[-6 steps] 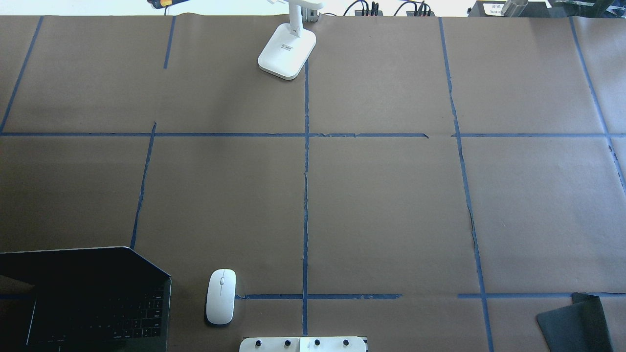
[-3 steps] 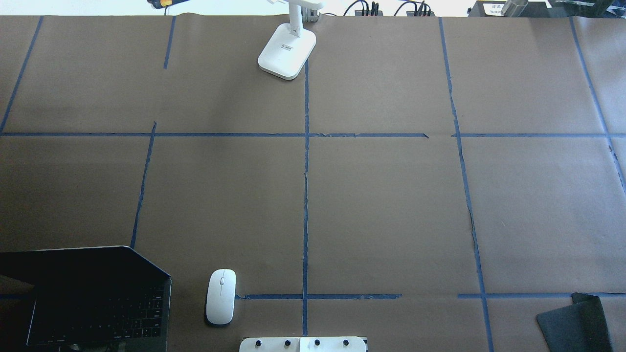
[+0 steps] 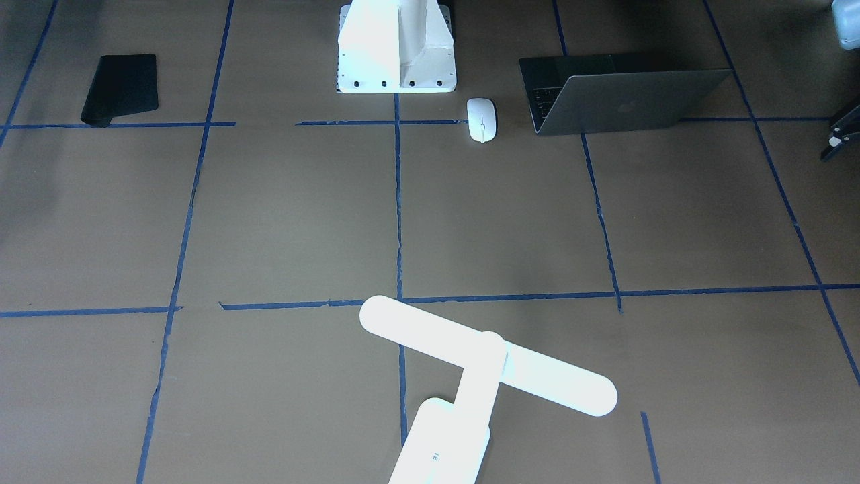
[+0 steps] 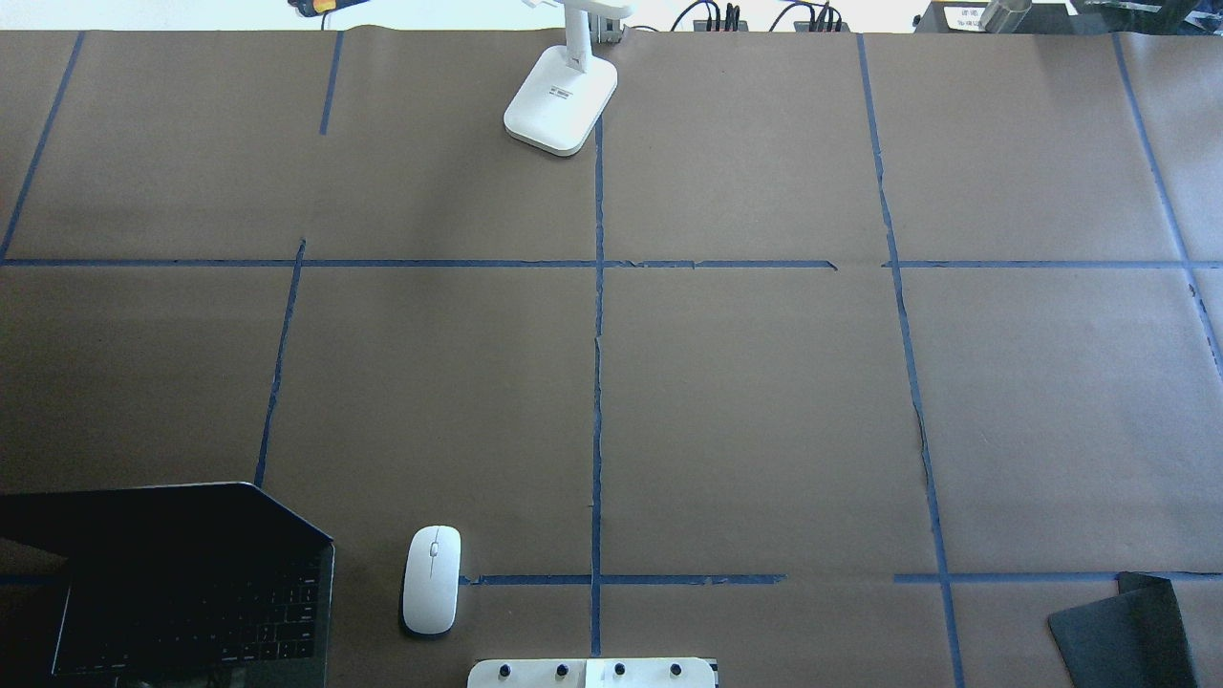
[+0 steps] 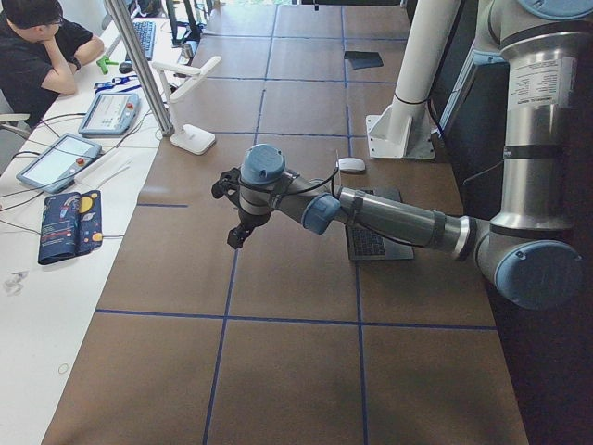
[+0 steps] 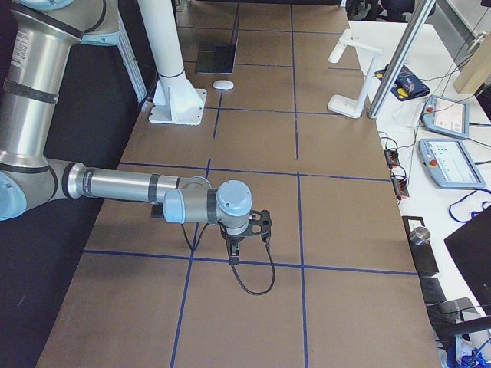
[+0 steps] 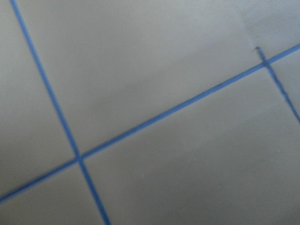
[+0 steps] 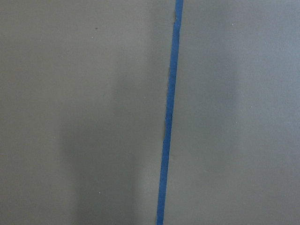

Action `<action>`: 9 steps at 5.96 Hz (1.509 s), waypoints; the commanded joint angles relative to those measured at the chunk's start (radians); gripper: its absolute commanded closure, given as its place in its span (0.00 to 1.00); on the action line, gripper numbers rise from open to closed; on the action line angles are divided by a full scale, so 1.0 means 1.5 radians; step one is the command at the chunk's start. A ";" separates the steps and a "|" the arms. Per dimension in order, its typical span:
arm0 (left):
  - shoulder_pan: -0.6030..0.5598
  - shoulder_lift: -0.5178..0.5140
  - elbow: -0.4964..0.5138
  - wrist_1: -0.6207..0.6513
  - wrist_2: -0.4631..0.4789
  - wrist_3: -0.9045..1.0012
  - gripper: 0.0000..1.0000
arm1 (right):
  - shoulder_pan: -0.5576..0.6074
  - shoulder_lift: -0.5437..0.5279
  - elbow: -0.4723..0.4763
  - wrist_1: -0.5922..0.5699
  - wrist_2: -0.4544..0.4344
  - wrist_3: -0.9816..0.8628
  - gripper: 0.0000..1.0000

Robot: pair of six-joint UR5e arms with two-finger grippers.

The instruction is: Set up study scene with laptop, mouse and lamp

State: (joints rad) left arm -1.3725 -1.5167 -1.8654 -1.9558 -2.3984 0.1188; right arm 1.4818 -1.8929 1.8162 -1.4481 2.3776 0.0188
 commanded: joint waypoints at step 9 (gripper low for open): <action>0.404 0.136 -0.210 -0.083 -0.016 -0.008 0.07 | 0.000 -0.001 -0.004 -0.001 0.000 -0.001 0.00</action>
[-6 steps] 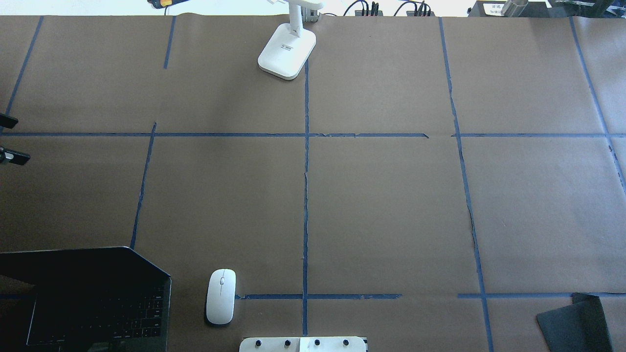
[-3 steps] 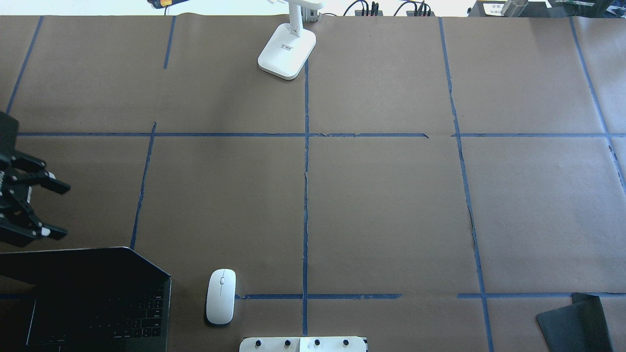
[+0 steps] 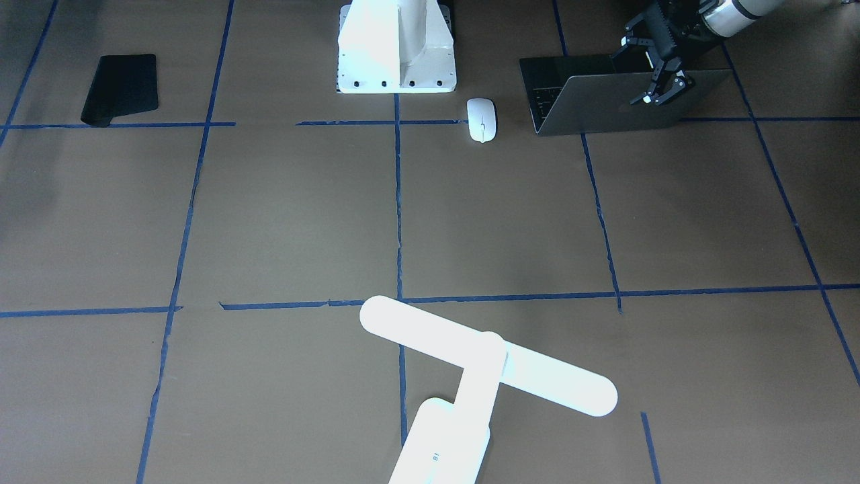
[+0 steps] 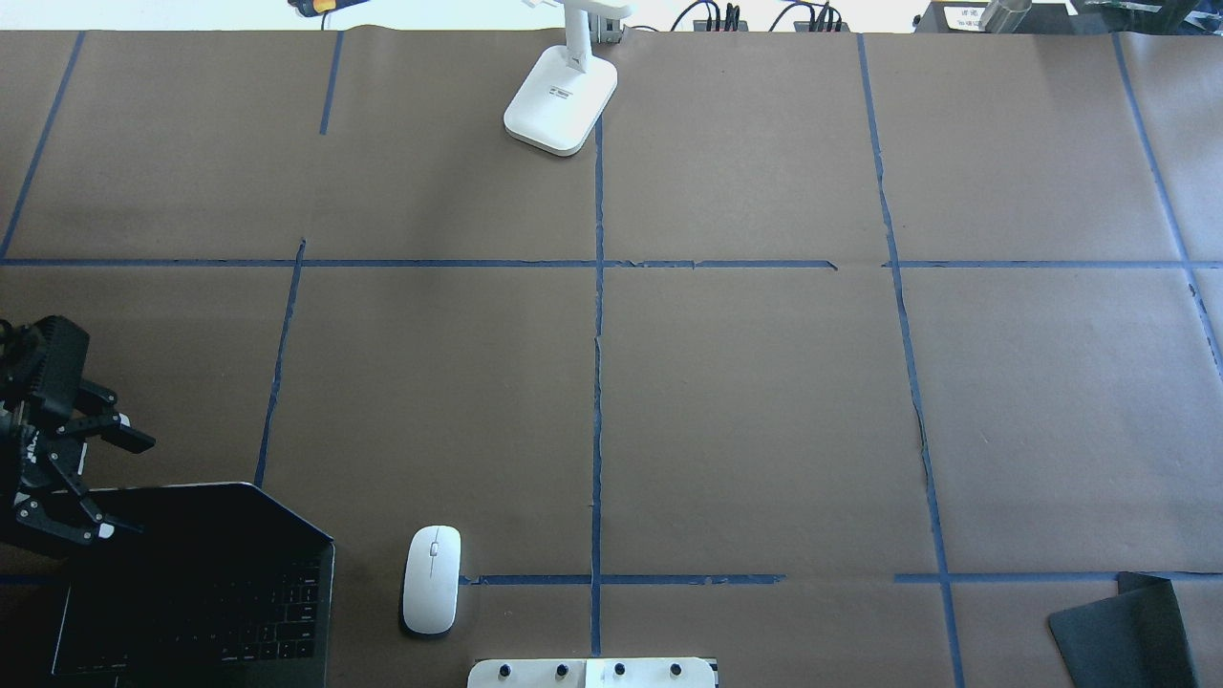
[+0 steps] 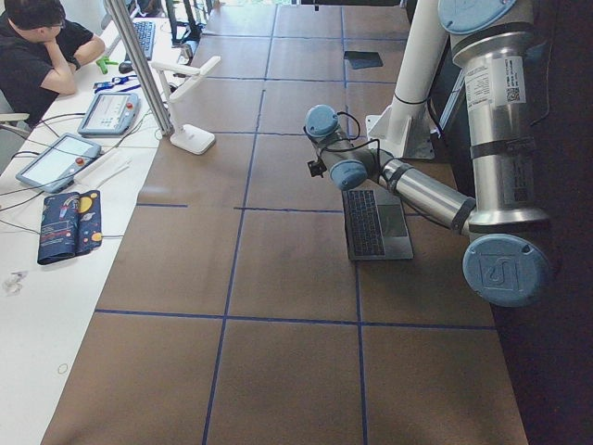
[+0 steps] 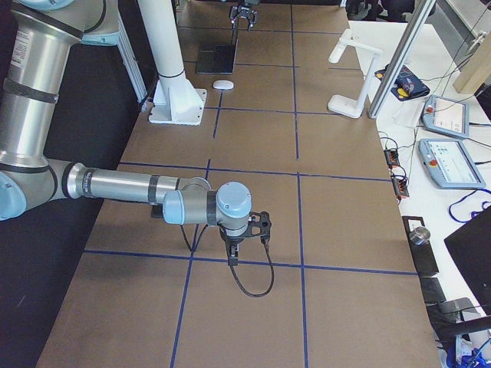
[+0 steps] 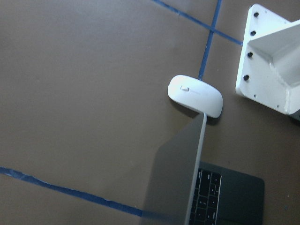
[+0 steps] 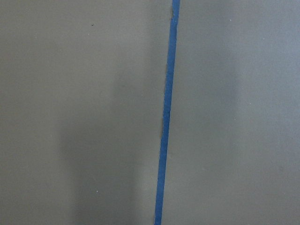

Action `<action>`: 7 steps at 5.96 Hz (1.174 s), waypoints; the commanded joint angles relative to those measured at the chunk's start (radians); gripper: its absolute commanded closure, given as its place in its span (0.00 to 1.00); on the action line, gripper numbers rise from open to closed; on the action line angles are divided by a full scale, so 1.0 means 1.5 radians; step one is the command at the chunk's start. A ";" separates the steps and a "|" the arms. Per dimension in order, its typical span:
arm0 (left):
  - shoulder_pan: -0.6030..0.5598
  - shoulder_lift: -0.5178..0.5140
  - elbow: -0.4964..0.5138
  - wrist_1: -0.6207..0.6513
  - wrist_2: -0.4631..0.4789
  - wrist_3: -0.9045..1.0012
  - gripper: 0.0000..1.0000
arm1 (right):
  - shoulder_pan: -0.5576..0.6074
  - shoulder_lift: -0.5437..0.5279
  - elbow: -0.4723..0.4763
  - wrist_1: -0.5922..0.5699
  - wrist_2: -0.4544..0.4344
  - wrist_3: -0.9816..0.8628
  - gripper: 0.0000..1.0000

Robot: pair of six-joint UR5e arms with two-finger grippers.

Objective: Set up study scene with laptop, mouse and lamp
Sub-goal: 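Lower the left gripper and grasp the edge of the grey laptop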

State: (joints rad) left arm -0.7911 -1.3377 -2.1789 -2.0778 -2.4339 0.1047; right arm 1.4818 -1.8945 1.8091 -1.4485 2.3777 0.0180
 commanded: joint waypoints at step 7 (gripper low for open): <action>-0.060 0.002 -0.010 0.007 0.000 0.153 1.00 | 0.000 0.002 0.004 0.000 -0.001 -0.001 0.00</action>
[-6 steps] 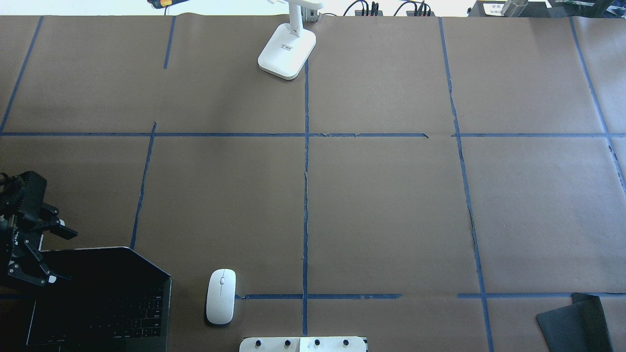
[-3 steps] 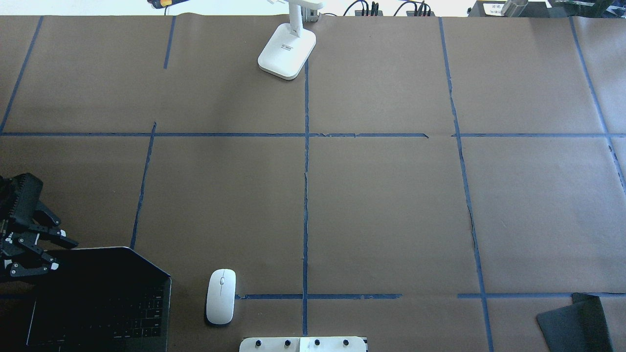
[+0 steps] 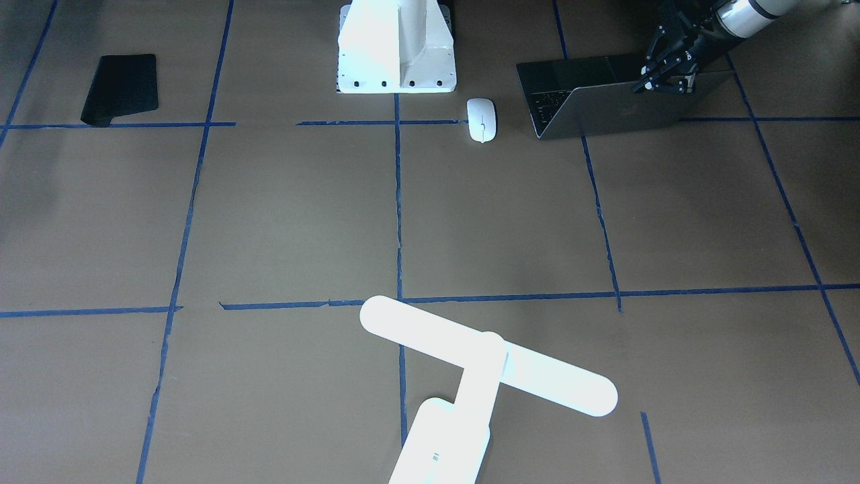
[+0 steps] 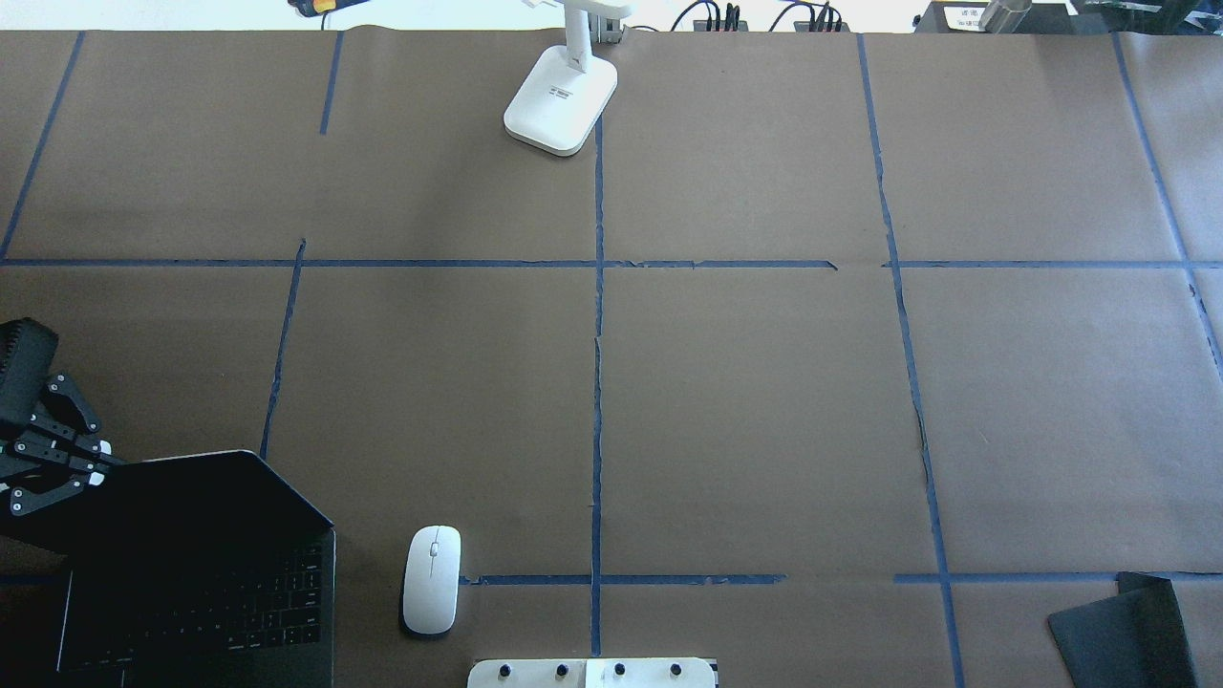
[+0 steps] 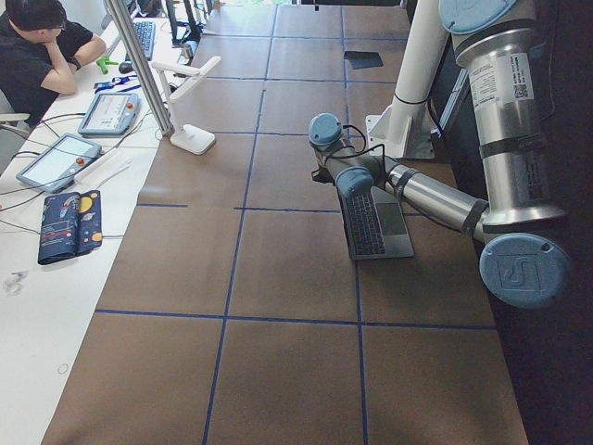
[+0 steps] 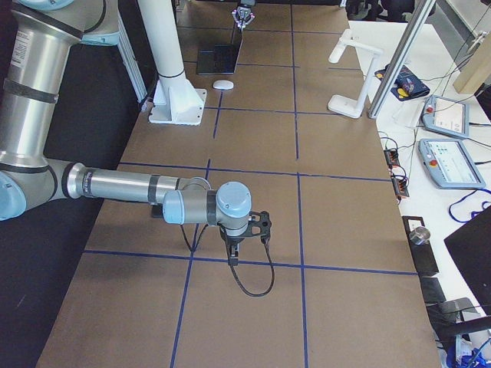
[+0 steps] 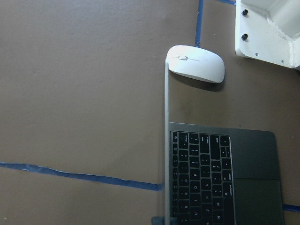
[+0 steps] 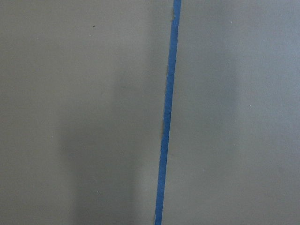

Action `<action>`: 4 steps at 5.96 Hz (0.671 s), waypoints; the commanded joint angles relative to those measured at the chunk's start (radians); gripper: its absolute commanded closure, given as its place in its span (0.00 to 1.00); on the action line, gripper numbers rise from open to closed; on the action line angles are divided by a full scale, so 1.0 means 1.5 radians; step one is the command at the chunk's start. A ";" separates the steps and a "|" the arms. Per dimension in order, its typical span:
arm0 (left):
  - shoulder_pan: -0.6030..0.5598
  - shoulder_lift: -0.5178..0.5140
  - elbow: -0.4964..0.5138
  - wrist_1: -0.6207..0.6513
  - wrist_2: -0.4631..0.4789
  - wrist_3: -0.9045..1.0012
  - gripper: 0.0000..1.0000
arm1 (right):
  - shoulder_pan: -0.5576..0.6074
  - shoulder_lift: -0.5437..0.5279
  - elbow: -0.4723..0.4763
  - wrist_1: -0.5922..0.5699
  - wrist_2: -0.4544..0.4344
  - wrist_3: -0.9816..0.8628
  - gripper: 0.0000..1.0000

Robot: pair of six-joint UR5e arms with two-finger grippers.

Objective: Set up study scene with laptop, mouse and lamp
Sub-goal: 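Lower the left gripper and grasp the edge of the grey laptop, then slide the laptop with the left gripper away from the robot beside the lamp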

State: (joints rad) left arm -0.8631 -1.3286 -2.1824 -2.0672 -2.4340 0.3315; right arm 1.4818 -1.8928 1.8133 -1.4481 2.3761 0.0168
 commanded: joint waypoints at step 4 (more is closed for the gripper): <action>-0.125 -0.287 0.013 0.365 0.003 0.281 1.00 | 0.000 0.001 0.002 0.000 0.000 0.001 0.00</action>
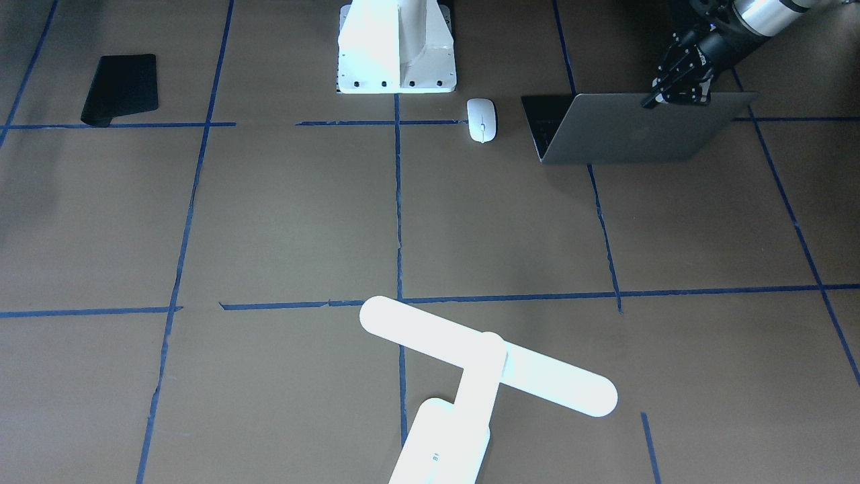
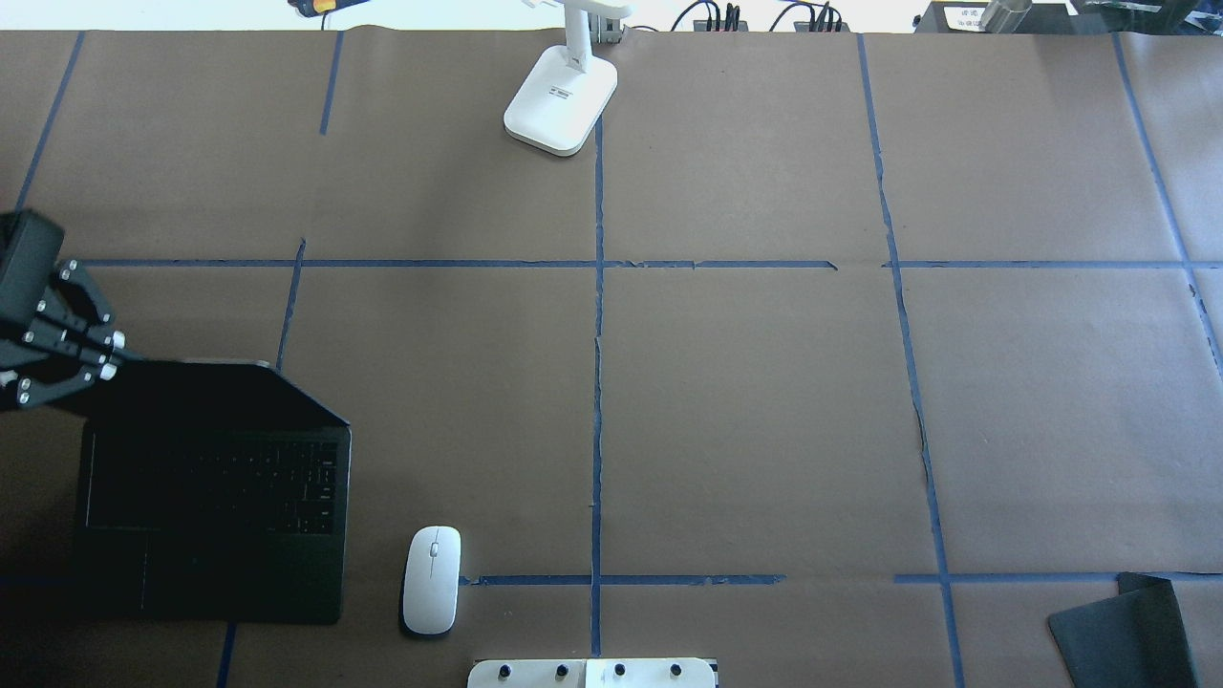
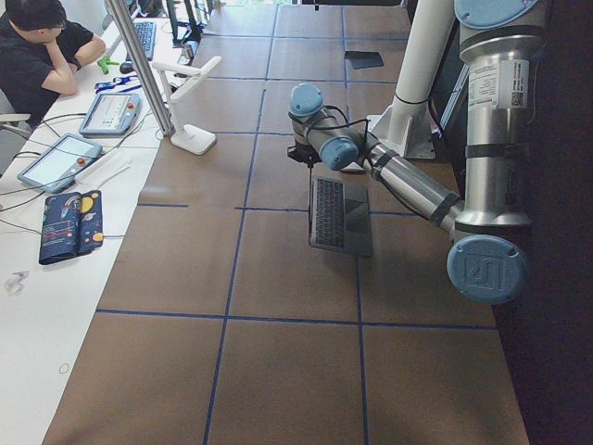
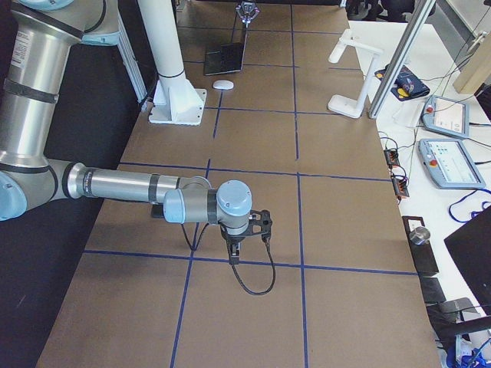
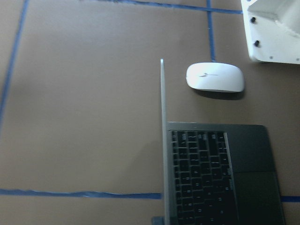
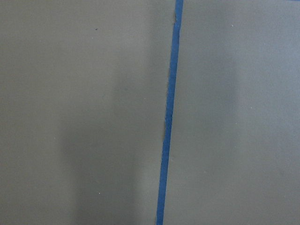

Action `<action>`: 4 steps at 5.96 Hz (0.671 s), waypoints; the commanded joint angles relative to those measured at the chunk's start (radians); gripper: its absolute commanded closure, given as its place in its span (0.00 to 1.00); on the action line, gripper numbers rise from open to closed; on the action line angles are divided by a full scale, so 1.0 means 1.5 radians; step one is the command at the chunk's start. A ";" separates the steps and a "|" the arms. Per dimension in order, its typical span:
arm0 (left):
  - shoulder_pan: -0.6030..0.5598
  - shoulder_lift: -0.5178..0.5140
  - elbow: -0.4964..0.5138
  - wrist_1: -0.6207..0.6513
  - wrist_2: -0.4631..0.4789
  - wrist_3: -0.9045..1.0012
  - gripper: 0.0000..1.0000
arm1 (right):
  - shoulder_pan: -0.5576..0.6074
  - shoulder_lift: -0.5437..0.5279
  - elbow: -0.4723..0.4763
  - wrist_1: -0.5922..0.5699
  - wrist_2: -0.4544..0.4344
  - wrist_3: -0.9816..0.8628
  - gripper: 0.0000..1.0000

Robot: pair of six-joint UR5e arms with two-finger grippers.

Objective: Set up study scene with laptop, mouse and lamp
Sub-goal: 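Slide the laptop with the left gripper away from the robot beside the lamp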

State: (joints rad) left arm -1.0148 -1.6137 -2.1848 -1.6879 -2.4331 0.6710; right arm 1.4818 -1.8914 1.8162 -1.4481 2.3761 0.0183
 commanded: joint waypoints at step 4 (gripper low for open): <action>-0.027 -0.441 0.364 0.120 0.035 0.047 1.00 | 0.000 0.001 0.000 0.000 0.001 0.000 0.00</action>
State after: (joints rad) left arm -1.0556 -2.1574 -1.7768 -1.5010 -2.3982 0.7494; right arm 1.4818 -1.8901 1.8163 -1.4481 2.3776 0.0184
